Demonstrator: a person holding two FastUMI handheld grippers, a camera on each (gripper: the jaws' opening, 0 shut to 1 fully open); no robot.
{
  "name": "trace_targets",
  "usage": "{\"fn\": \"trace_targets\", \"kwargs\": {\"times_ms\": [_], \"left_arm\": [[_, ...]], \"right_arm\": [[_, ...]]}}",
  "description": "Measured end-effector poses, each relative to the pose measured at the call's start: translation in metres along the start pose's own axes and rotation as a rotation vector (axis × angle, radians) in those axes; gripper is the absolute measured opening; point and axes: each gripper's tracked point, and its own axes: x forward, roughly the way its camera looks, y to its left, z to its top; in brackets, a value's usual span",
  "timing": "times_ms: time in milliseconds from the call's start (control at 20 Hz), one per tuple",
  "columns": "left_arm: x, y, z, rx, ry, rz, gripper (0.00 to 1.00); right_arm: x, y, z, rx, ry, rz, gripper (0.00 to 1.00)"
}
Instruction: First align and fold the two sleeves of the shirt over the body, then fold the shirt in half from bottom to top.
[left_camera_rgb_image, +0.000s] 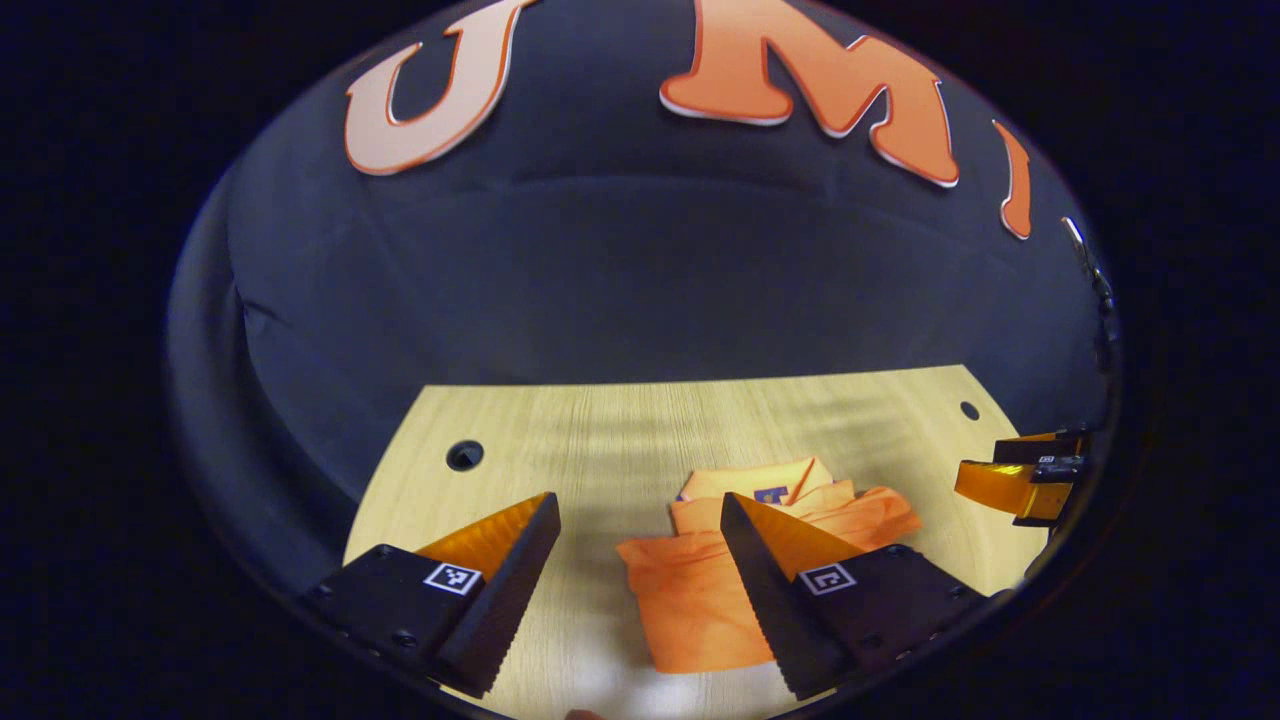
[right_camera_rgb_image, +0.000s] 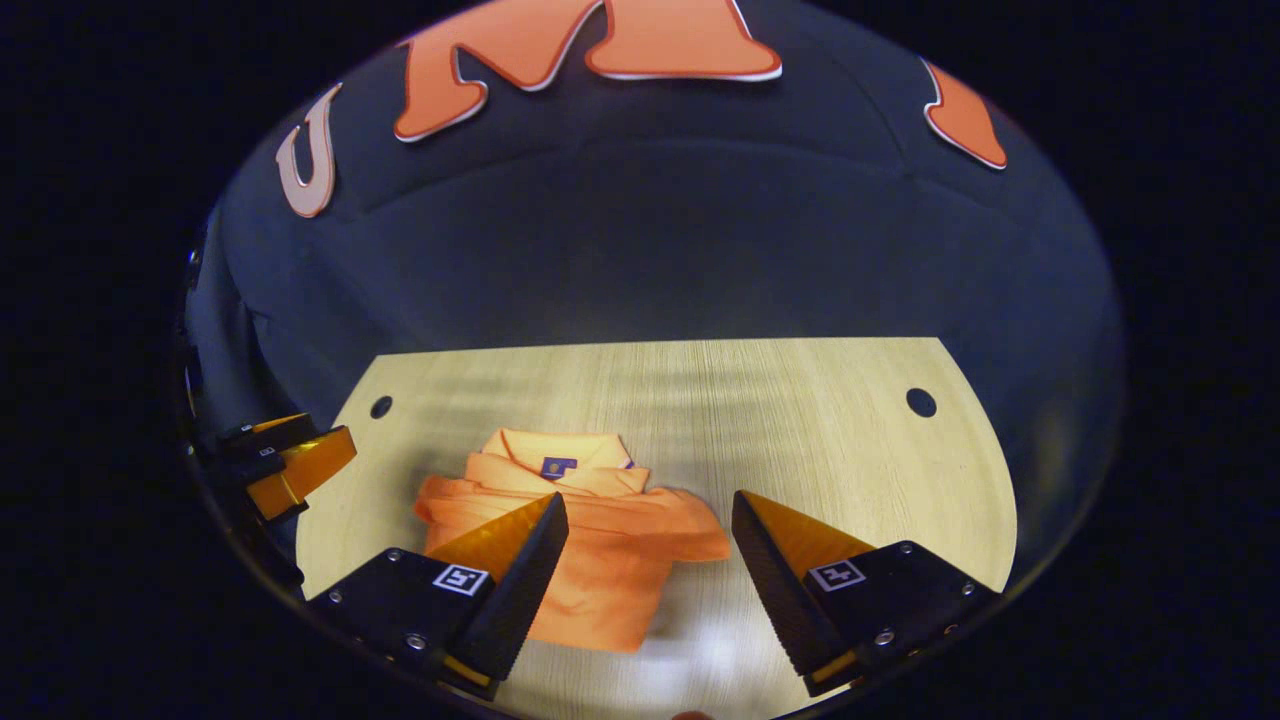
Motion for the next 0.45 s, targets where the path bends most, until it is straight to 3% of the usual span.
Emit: {"fn": "trace_targets", "kwargs": {"times_ms": [450], "left_arm": [[-0.154,0.009,0.046,-0.033,-0.239,-0.003,0.99]], "right_arm": [[-0.14,0.032,0.036,-0.032,-0.289,0.047,1.0]]}}
